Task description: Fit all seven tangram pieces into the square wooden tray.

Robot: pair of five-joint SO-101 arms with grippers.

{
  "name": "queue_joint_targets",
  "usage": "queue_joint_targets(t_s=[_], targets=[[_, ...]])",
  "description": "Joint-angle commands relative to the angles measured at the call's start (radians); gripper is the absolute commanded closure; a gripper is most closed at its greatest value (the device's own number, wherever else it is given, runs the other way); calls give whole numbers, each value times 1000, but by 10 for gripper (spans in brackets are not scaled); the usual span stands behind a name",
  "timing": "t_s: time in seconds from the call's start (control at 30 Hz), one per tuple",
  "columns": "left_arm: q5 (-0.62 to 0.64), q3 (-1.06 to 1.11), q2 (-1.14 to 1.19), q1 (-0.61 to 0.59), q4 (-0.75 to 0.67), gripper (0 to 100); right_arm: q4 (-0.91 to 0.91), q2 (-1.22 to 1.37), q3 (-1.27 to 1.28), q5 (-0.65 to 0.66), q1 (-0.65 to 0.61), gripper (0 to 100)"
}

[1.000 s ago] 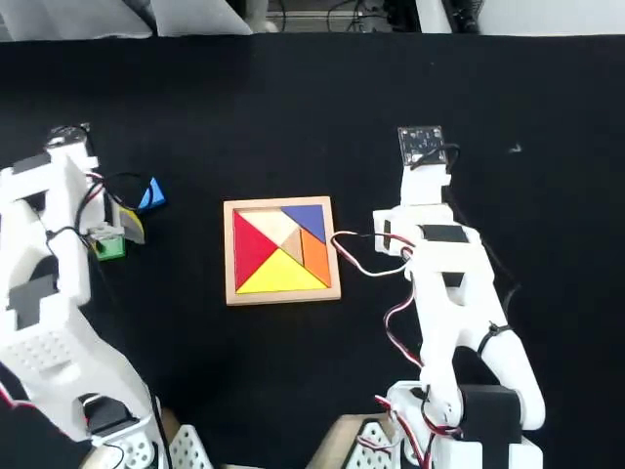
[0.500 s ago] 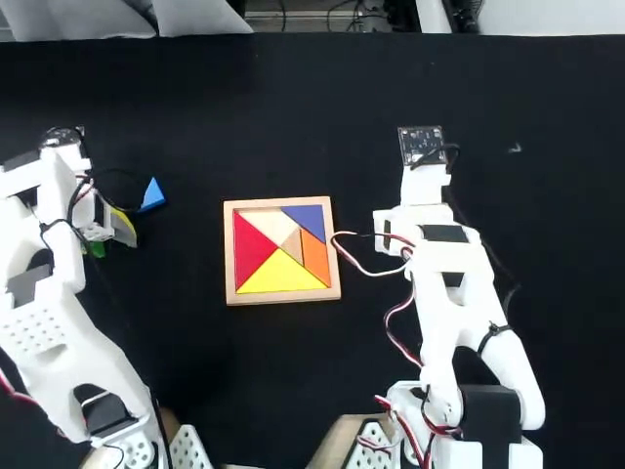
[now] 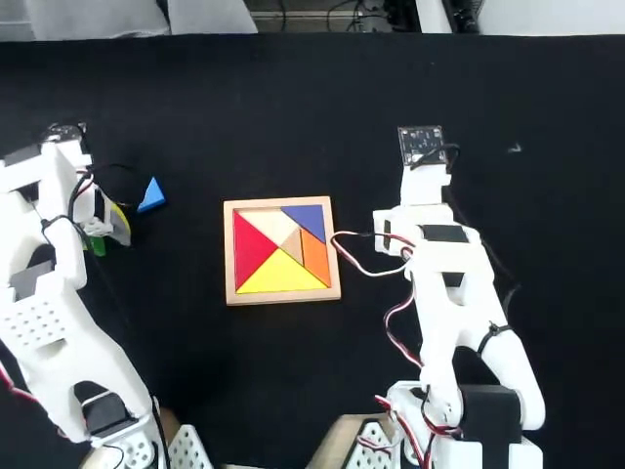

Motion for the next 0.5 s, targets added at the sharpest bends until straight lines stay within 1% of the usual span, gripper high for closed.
queue_joint_targets(t_s=[0.0, 0.13, 0.27, 0.47], targets=[[-8, -119, -100, -2, 117, 873, -18, -2, -22, 8, 5, 987], [-8, -173, -163, -1, 195, 880, -18, -2, -22, 8, 5, 987], [-11, -173, -198, 2, 193, 880, -18, -2, -22, 8, 5, 987], [-12, -183, -130, 25, 192, 880, -18, -2, -21, 8, 5, 987]])
